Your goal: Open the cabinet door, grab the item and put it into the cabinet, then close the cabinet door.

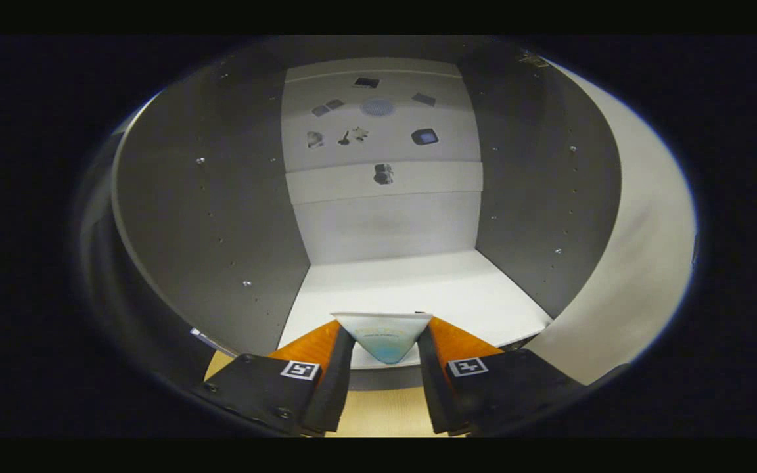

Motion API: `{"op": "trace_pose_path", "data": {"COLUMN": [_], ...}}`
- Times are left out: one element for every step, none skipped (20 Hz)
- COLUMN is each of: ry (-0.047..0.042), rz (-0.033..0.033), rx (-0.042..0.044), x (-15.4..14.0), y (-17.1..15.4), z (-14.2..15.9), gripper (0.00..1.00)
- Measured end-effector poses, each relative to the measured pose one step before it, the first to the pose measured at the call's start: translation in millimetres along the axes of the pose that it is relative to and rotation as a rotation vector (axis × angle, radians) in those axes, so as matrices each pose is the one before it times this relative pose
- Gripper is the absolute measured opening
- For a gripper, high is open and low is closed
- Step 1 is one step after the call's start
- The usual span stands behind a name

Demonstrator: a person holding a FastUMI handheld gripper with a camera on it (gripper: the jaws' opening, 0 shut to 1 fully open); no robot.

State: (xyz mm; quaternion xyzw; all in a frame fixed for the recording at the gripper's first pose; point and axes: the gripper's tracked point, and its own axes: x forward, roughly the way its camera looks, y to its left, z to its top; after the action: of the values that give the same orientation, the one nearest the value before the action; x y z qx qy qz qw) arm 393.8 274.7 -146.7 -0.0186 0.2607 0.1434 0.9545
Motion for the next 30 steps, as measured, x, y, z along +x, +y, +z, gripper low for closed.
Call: {"op": "trace_pose_path", "data": {"ry": [0.02504,0.01567,0.00084,-0.00388,0.00166,0.00197,0.00329,-0.00408,-0.00363,-0.01508,-0.01991,-0.01985,-0.02473,-0.02841,-0.03394,-0.02855,-0.02598,-0.02238,-0.02103,-0.01704,-0.01745,-0.01468,-0.01244,-0.01338,-0.00708,-0.00344,-0.00531,-0.00607,-0.00440,-0.00091], "rz": [-0.00149,-0.00737,0.00021,-0.00140,-0.00287,-0.00455,-0.00660,0.00108,-0.00473,0.00227,0.00141,0.00341,0.00584,0.01137,0.01390,0.01599,0.01213,0.00980,0.00569,0.00314,-0.00130,-0.00663,-0.01343,-0.01852,-0.01177,-0.01246,-0.01066,-0.01527,-0.01921,-0.02274], "rx": [0.00605,0.00684,0.00301,-0.00286,-0.00564,-0.00834,-0.00899,0.00028,0.00057,0.00622,0.00380,0.00366,0.00497,0.00679,0.00576,-0.00300,-0.00607,-0.01007,-0.01011,-0.00633,-0.00767,-0.00848,-0.00804,-0.00277,-0.00050,0.00271,0.00373,0.00548,0.00288,0.00209], "x": [5.49,4.84,3.19,3.64,2.57,2.35,3.86,1.27,-1.20,-2.43,-5.85,-9.39,-11.60,-13.67,-16.04,-17.39,-17.59,-18.43,-17.39,-18.52,-18.20,-18.80,-18.40,-19.68,-17.38,-17.90,-17.39,-16.71,-15.47,-16.10], "y": [-0.98,-2.49,-0.49,-0.69,-0.79,-0.75,-0.87,-0.20,-0.70,0.65,0.14,-0.36,0.26,0.99,1.95,0.94,1.26,0.22,-0.03,-1.33,-2.05,-4.13,-6.21,-8.27,-5.84,-8.00,-8.72,-10.75,-12.97,-14.82], "z": [-2.61,-0.85,1.00,2.80,0.34,1.57,0.20,0.06,0.71,2.10,4.03,3.43,4.15,4.13,4.21,1.76,0.29,-1.50,-2.58,-3.66,-4.26,-4.94,-5.33,-6.10,-6.84,-6.72,-5.32,-4.55,-4.51,-5.25], "gripper": [0.57,0.58,0.59,0.60,0.59,0.60,0.62,0.70,0.79,0.90,1.00,1.00,1.00,1.00,1.00,1.00,1.00,0.99,0.99,0.99,0.99,1.00,1.00,1.00,1.00,1.00,0.99,0.99,0.99,0.99]}}
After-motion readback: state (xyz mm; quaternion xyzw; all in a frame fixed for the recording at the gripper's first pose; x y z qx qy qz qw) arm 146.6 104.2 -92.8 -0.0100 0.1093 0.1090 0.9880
